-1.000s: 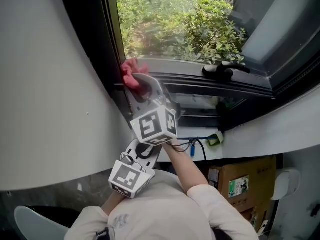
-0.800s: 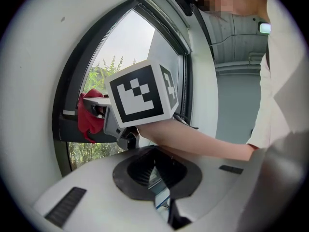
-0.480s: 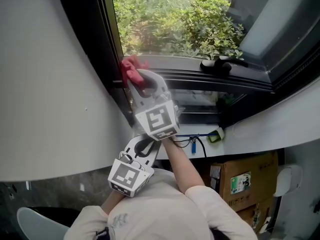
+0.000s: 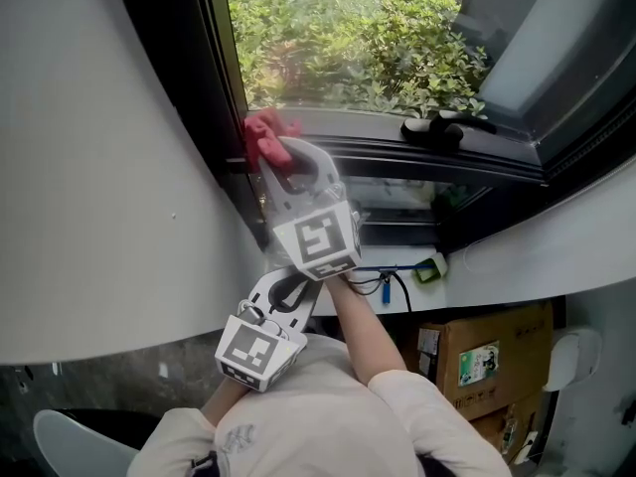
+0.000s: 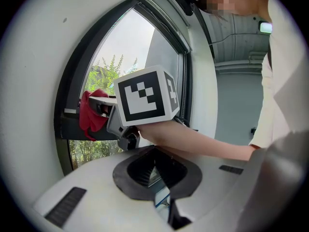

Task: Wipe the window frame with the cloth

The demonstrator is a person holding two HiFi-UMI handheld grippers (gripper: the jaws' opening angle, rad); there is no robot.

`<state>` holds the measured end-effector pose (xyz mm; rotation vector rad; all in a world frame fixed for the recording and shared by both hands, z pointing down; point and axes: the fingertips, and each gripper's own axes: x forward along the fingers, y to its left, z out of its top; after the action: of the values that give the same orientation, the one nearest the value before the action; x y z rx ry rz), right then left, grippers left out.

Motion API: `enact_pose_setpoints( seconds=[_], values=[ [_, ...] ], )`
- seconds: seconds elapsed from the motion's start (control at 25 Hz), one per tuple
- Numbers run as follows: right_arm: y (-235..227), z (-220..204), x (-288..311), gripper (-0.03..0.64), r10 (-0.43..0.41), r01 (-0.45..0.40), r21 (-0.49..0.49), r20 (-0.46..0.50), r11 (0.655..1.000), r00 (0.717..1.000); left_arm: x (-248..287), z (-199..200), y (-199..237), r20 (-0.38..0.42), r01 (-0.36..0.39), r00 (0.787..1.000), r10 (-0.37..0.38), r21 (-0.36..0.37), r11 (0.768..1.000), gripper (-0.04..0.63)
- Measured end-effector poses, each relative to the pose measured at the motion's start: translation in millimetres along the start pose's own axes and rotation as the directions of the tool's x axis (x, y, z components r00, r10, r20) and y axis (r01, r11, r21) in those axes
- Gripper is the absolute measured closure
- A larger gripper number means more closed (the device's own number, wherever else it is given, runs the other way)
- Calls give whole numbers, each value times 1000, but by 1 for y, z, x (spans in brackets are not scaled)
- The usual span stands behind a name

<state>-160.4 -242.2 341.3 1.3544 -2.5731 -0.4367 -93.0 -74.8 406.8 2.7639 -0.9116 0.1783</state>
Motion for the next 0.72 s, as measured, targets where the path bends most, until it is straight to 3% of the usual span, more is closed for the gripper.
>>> enact_pose_setpoints(
  seconds=[0.72],
  values=[
    [-24,-9,-19,514,-71,72,6,-20,997,997,4,-2,-4,-9,19,1000,-19,6,1000,586]
  ],
)
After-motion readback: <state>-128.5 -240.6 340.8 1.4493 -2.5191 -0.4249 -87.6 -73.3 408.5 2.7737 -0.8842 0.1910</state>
